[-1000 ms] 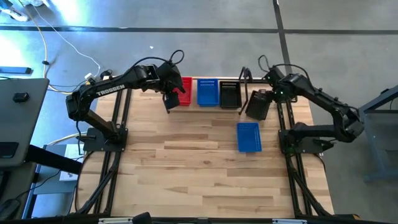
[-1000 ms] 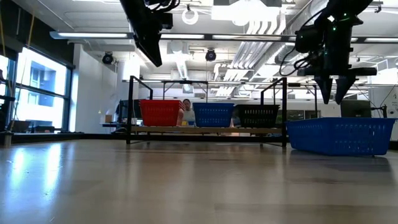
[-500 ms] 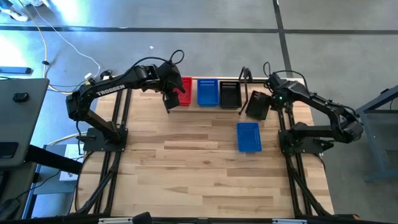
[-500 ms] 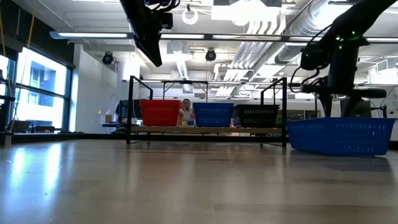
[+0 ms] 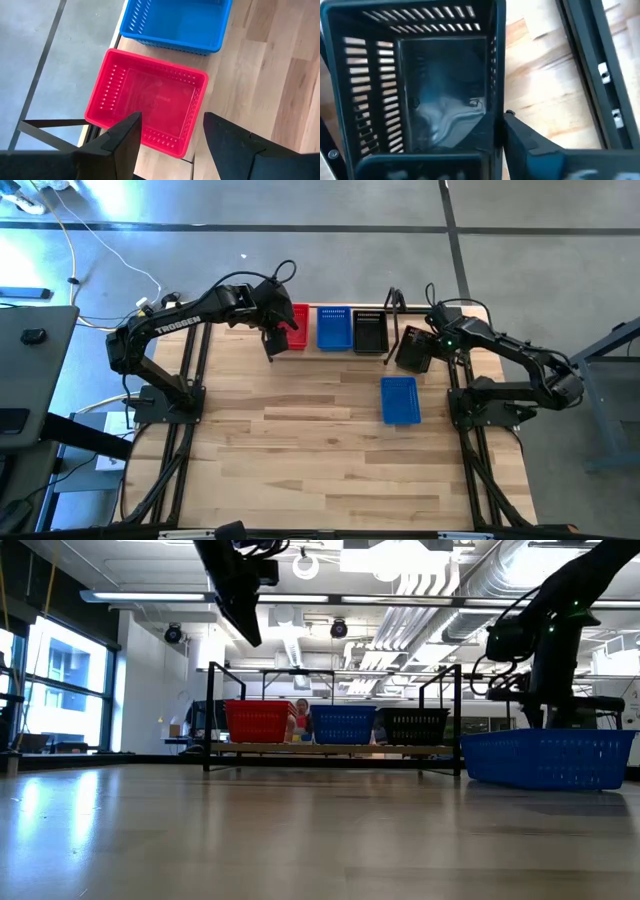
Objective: Stack baskets on shelf by color
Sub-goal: Stack the black bin on top of the black bins on the shelf, then stack the blue bin on top of the blue bins on the shelf
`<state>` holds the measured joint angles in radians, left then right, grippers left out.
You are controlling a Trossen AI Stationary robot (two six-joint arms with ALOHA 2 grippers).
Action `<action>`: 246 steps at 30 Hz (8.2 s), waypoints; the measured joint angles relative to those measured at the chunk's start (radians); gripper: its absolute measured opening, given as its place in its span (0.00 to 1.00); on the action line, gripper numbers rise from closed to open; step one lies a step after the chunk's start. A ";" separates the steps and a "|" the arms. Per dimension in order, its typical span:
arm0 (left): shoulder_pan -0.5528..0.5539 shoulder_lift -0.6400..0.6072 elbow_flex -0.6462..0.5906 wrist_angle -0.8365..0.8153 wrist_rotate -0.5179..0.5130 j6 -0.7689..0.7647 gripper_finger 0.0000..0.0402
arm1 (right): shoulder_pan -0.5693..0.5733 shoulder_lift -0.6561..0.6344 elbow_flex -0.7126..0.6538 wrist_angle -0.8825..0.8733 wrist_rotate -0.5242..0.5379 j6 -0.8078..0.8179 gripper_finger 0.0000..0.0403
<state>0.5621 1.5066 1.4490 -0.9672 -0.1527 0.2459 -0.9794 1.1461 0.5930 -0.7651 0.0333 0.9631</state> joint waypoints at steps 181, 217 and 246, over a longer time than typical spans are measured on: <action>0.000 0.000 0.000 -0.016 0.076 0.018 0.50 | 0.583 0.372 0.914 -0.364 0.103 -0.292 0.21; -0.053 0.000 0.000 -0.061 0.149 -0.194 0.50 | 1.139 0.102 0.471 -0.377 -0.193 -0.273 0.21; -0.182 0.000 -0.001 -0.061 0.104 -0.427 0.50 | 1.323 0.104 0.143 -0.113 -0.041 -0.548 0.21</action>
<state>0.3796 1.5066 1.4484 -1.0286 -0.0482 -0.1806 0.3431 1.2499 0.7356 -0.8785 -0.0082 0.4155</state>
